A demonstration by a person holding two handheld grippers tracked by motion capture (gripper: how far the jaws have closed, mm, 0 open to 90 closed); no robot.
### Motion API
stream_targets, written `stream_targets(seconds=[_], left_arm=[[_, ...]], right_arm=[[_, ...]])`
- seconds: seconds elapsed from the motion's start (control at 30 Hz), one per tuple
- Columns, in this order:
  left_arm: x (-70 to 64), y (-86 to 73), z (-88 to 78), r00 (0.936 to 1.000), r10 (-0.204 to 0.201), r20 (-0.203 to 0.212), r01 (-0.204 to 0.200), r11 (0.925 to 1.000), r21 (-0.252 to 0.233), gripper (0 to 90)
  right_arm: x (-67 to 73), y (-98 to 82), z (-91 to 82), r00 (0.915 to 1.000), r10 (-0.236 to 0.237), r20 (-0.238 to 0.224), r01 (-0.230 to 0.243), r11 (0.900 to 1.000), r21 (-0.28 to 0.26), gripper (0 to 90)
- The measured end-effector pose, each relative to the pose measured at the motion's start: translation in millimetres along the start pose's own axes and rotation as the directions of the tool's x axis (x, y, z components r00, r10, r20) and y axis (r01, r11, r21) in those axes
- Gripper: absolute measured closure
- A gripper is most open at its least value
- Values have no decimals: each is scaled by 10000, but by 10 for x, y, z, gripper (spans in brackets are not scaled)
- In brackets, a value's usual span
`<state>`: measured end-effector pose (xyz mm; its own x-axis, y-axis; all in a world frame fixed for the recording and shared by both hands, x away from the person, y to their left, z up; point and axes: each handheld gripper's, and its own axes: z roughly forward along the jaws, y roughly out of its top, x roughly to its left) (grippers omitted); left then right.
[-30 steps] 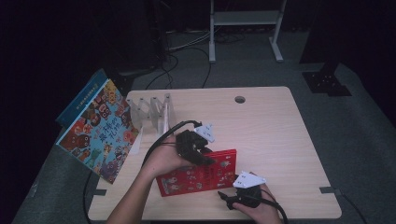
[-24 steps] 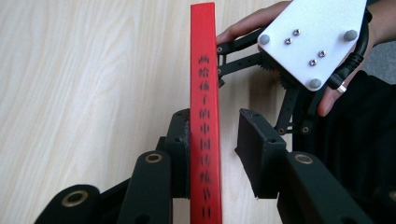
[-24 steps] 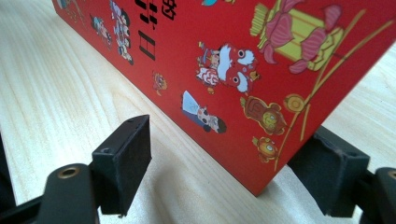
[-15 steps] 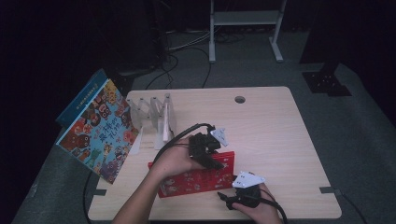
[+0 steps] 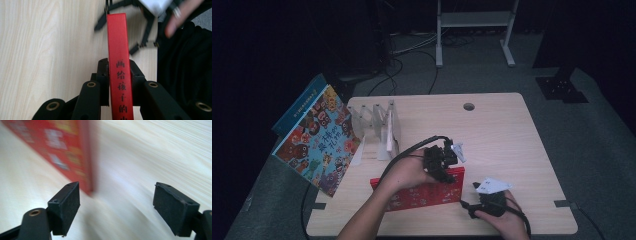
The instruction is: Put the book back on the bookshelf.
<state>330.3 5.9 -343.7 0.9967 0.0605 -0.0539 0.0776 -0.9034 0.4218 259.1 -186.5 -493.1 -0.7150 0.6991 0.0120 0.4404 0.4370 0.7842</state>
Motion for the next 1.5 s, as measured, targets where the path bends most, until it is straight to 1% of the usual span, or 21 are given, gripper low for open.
stream_targets(seconds=[0.07, 0.17, 0.27, 0.33, 0.4, 0.47, 0.5, 0.6, 0.7, 0.8, 0.9, 0.97, 1.0, 1.07, 1.17, 1.2, 1.27, 1.37, 1.4, 1.47, 1.5], left_arm=[[7, 1, 1, 9999, -123, 41, 123, 9999, -31, 765], [21, 1, -2, 9996, -251, 154, 251, 9997, -9, 781], [17, 3, -5, 9989, -434, 187, 433, 9991, 32, 791], [10, -4, -18, 9988, -475, 102, 475, 9989, -37, 793], [4, -25, -47, 9986, -520, 112, 523, 9984, -197, 794], [-3, -56, -102, 9984, -565, 27, 566, 9977, -381, 795], [-6, -69, -126, 9982, -600, 9, 599, 9972, -447, 795], [-16, -128, -230, 9983, -584, -76, 577, 9953, -783, 795], [-24, -187, -331, 9976, -650, -228, 620, 9916, -1131, 796], [-25, -257, -442, 9956, -857, -390, 783, 9835, -1633, 796], [-27, -350, -563, 9936, -1019, -494, 893, 9732, -2120, 796], [-29, -410, -628, 9903, -1257, -598, 1075, 9636, -2446, 796], [-27, -433, -655, 9894, -1299, -654, 1095, 9615, -2520, 796], [-29, -501, -730, 9838, -1613, -785, 1330, 9496, -2839, 796], [-32, -586, -827, 9786, -1842, -918, 1476, 9391, -3104, 796], [-34, -627, -871, 9763, -1943, -951, 1544, 9339, -3225, 796], [-42, -685, -930, 9699, -2211, -1019, 1727, 9198, -3524, 796], [-52, -786, -1028, 9628, -2460, -1120, 1881, 9074, -3759, 796], [-56, -831, -1065, 9591, -2570, -1182, 1939, 9015, -3869, 796], [-57, -902, -1125, 9547, -2695, -1261, 2005, 8959, -3965, 796], [-54, -938, -1156, 9536, -2714, -1302, 2005, 8953, -3978, 796]], right_arm=[[-142, -42, -41, 9991, 277, 329, -282, 9995, 151, 189], [-294, -96, -71, 9953, 588, 774, -613, 9977, 300, 187], [-405, -119, -96, 9900, 815, 1151, -868, 9953, 421, 183], [-471, -133, -106, 9810, 1130, 1576, -1219, 9914, 481, 182], [-537, -150, -118, 9665, 1552, 2042, -1681, 9846, 474, 182], [-598, -170, -114, 9571, 1782, 2286, -1956, 9791, 557, 180], [-628, -183, -108, 9531, 1844, 2401, -2044, 9770, 610, 163], [-664, -187, -108, 9491, 1942, 2478, -2146, 9750, 579, 153], [-681, -192, -85, 9485, 1951, 2494, -2135, 9757, 487, 120], [-693, -186, -74, 9456, 2006, 2560, -2202, 9742, 500, 102], [-702, -183, -68, 9453, 1993, 2581, -2189, 9745, 494, 97], [-703, -179, -64, 9441, 2021, 2603, -2223, 9737, 503, 96], [-705, -177, -61, 9437, 2034, 2609, -2238, 9733, 509, 93], [-709, -174, -55, 9437, 2020, 2620, -2225, 9736, 505, 91], [-711, -172, -54, 9436, 2026, 2619, -2232, 9734, 513, 90], [-711, -172, -53, 9435, 2032, 2618, -2239, 9733, 514, 89], [-716, -169, -51, 9433, 2048, 2613, -2255, 9729, 514, 89], [-723, -168, -49, 9439, 2022, 2609, -2227, 9736, 509, 88], [-724, -168, -48, 9440, 2019, 2609, -2222, 9737, 506, 88], [-724, -168, -48, 9440, 2019, 2608, -2222, 9737, 509, 88], [-724, -168, -48, 9441, 2018, 2608, -2222, 9737, 508, 88]])
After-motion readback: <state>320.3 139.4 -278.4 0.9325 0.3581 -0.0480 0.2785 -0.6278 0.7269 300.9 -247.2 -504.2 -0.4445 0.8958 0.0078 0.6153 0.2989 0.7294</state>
